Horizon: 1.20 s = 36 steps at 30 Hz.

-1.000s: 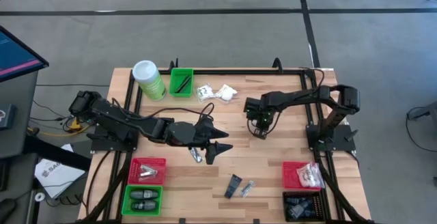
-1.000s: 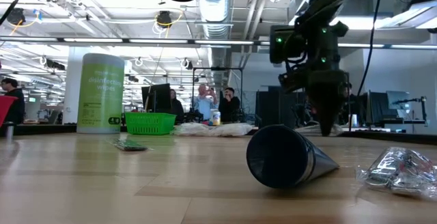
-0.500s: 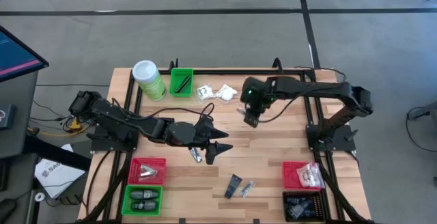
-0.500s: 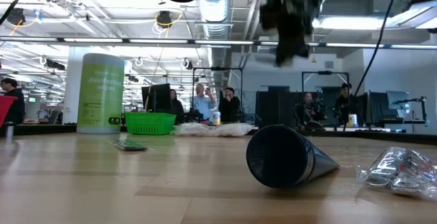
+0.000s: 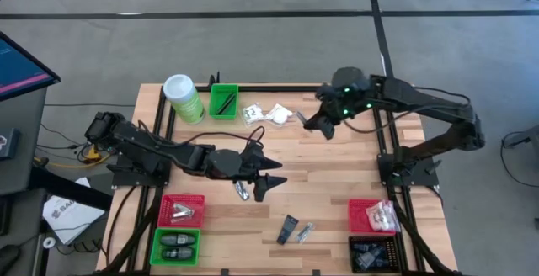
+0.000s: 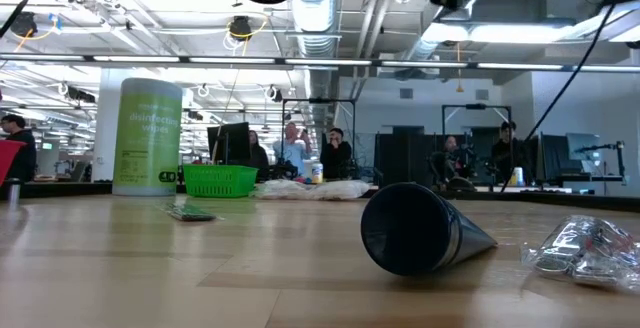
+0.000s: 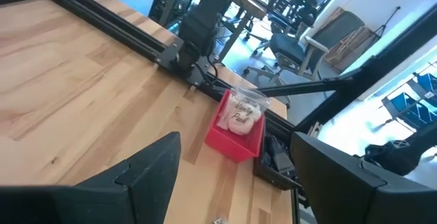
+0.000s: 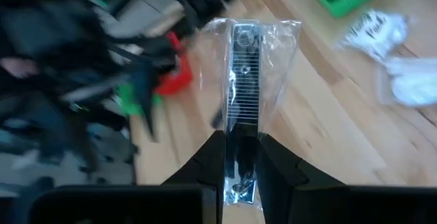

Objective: Pick & Place Travel size toiletries
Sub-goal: Put the nail cutter into the left red bin

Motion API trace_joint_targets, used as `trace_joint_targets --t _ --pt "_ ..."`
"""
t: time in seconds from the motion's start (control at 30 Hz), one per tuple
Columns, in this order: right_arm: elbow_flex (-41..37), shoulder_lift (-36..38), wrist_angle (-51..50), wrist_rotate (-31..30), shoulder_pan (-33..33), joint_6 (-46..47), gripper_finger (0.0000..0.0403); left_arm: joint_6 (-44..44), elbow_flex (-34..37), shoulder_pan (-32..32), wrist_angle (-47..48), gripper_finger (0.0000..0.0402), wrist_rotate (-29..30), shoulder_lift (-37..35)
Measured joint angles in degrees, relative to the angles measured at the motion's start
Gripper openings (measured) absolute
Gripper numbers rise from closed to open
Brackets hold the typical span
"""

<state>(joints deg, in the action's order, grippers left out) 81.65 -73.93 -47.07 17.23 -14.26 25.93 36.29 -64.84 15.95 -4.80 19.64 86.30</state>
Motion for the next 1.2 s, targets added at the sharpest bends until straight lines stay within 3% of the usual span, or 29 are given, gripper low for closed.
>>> trace_joint_targets --t 0.33,0.57,0.73,0.83,0.93,1.03,1.2 --pt "0.15 3.95 12.21 5.09 1.3 8.7 0.0046 2.15 0.0 -0.99 -2.14 0.0273 0.02 0.0" --pt "0.14 4.11 15.81 6.6 7.86 12.78 0.0046 7.65 0.0 -0.36 -6.79 0.0273 0.38 0.0" --pt "0.17 4.4 17.54 5.4 12.93 15.97 0.0046 13.33 0.0 1.96 -8.44 0.0273 5.24 0.0" --pt "0.15 4.62 17.74 5.2 14.44 14.54 0.0046 11.5 0.02 2.6 -10.56 0.0273 8.74 0.0" --pt "0.16 4.94 17.29 1.62 16.71 10.99 0.0046 6.96 0.02 2.56 -10.96 0.0273 12.99 0.0" --pt "0.14 5.52 18.12 -3.55 20.42 11.69 0.0046 8.09 0.02 2.46 -12.32 0.0273 16.39 0.0" --pt "0.15 5.97 20.52 -7.84 26.64 14.47 0.0046 5.81 0.02 4.08 -13.57 0.0273 16.15 -0.17"
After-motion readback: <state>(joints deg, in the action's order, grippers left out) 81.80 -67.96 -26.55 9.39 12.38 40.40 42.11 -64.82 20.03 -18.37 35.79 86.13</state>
